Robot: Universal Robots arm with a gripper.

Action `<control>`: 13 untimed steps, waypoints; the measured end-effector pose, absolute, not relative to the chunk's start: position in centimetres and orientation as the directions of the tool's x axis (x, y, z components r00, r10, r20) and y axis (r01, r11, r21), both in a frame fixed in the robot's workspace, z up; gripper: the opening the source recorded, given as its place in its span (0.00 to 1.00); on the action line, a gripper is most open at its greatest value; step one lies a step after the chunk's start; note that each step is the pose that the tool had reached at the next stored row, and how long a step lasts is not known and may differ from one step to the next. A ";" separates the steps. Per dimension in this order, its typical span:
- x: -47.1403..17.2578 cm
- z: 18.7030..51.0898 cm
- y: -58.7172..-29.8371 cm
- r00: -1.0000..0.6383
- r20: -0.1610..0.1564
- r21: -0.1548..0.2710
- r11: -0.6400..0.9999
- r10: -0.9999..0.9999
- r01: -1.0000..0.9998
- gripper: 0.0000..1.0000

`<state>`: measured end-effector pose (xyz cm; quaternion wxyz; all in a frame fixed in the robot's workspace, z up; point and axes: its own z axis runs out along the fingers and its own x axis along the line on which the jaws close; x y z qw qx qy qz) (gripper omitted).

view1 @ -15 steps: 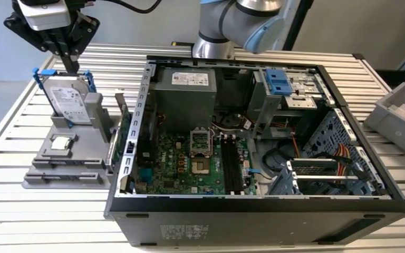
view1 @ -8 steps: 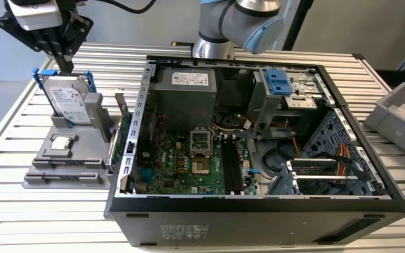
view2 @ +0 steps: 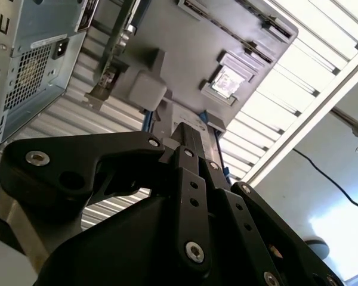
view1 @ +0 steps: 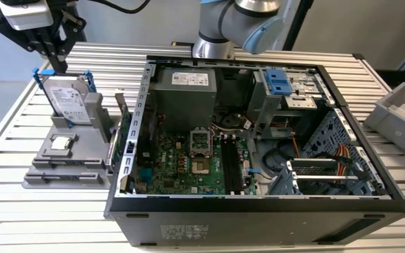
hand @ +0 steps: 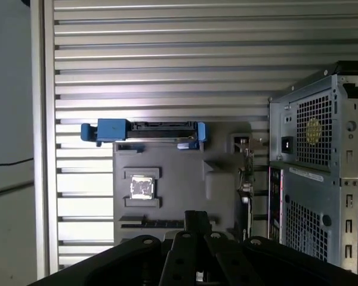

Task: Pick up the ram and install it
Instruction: 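Reach for the ram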

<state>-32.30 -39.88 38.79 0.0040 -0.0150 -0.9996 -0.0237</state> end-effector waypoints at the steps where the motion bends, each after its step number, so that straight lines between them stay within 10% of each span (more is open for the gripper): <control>1: -32.4 38.8 -39.9 -1.000 0.009 0.047 0.998 0.029 0.030 0.00; 13: -32.8 38.8 -39.9 -1.000 0.012 0.047 0.999 0.027 0.027 0.00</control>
